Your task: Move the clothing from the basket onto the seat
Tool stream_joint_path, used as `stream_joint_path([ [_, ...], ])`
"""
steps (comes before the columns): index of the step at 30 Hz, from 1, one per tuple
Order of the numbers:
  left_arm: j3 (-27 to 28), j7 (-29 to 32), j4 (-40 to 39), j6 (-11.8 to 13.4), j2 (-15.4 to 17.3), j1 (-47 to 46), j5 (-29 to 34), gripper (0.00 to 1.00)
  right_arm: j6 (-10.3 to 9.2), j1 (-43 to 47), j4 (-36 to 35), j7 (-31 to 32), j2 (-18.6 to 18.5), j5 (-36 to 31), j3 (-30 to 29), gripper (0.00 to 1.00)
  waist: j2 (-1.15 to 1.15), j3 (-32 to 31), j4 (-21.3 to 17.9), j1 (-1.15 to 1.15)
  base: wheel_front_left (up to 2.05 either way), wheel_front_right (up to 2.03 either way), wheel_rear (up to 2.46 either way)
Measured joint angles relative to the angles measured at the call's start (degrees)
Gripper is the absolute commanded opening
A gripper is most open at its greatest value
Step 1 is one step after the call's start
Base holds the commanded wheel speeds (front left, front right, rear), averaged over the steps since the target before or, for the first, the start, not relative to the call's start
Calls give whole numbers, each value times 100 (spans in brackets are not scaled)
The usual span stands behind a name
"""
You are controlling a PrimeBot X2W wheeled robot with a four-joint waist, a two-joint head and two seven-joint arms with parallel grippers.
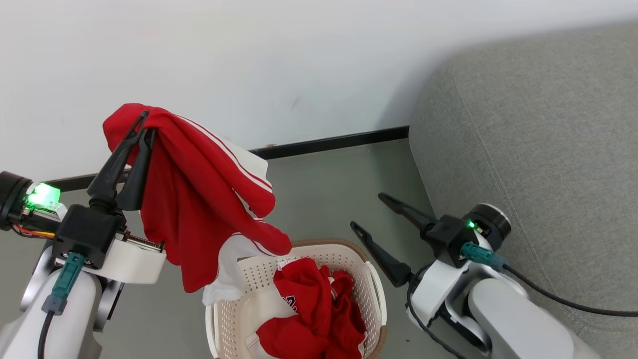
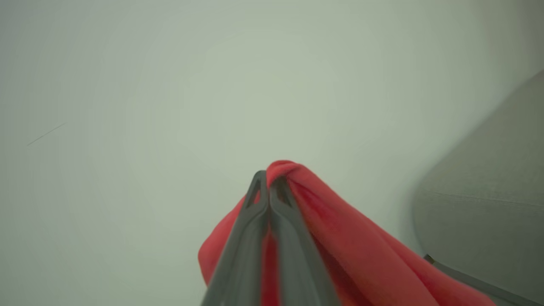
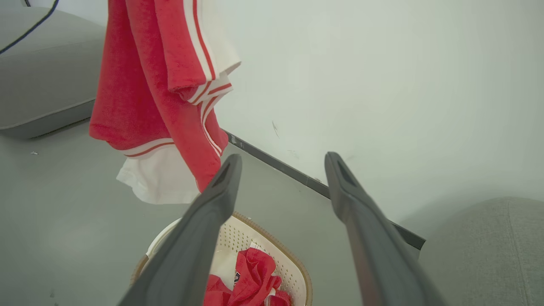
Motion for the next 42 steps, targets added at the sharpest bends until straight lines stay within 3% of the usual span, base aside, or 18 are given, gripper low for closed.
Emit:
stream_joint_path([
  [12,-314,-23,16,-244,-144,-219,-9,0,0,-129,-23,92,-325,528,1248,100,0,-572,154,0,0,0,0],
  [23,-637,140,110,-348,-319,-431,4,0,1,-561,11,212,-246,1010,2448,100,0,-866,328,0,0,0,0],
  [42,-1137,545,111,-549,-642,-771,11,0,1,-1060,734,183,-2,1357,3007,100,0,-1062,701,0,0,0,0],
])
